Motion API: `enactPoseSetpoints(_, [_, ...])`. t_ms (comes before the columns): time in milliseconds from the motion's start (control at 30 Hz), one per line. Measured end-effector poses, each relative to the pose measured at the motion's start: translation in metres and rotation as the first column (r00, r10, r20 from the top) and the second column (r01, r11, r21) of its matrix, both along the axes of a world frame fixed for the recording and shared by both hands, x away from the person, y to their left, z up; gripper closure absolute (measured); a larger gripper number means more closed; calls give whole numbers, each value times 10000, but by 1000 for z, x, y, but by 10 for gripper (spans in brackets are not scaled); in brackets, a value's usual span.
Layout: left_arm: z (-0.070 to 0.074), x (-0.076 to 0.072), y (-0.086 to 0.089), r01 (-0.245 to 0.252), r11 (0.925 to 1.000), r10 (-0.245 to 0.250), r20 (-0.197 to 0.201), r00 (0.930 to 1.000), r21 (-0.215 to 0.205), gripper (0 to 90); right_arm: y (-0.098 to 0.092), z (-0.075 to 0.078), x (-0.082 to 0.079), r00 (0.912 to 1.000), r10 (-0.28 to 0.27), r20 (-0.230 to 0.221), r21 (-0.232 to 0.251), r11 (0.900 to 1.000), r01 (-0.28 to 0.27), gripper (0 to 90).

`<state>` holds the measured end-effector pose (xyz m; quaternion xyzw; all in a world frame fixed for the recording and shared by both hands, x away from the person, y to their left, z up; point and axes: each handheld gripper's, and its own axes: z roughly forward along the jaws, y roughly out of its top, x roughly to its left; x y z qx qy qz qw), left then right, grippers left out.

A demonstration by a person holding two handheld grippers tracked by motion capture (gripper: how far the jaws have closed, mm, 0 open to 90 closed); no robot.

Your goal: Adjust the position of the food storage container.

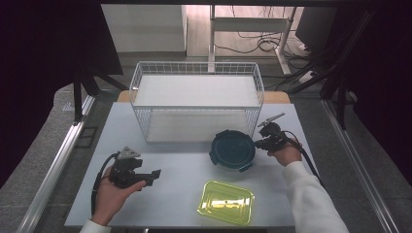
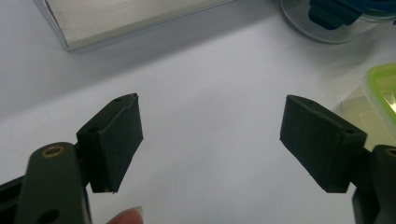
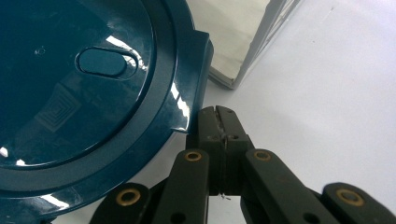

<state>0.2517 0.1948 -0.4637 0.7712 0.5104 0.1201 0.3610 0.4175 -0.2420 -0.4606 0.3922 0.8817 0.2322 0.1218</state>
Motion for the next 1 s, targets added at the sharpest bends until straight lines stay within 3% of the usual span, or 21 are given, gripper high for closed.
enactPoseSetpoints(567, [-2, 2, -4, 71, 10000, -71, -49, 10000, 18, 210, 10, 1, -13, 9994, 269, -196, 114, 9996, -267, 888])
enactPoseSetpoints(1000, [-3, 2, -5, 88, 9999, -88, -100, 9999, 62, 210, 31, 3, -26, 9984, 494, -280, 132, 9987, -491, 889])
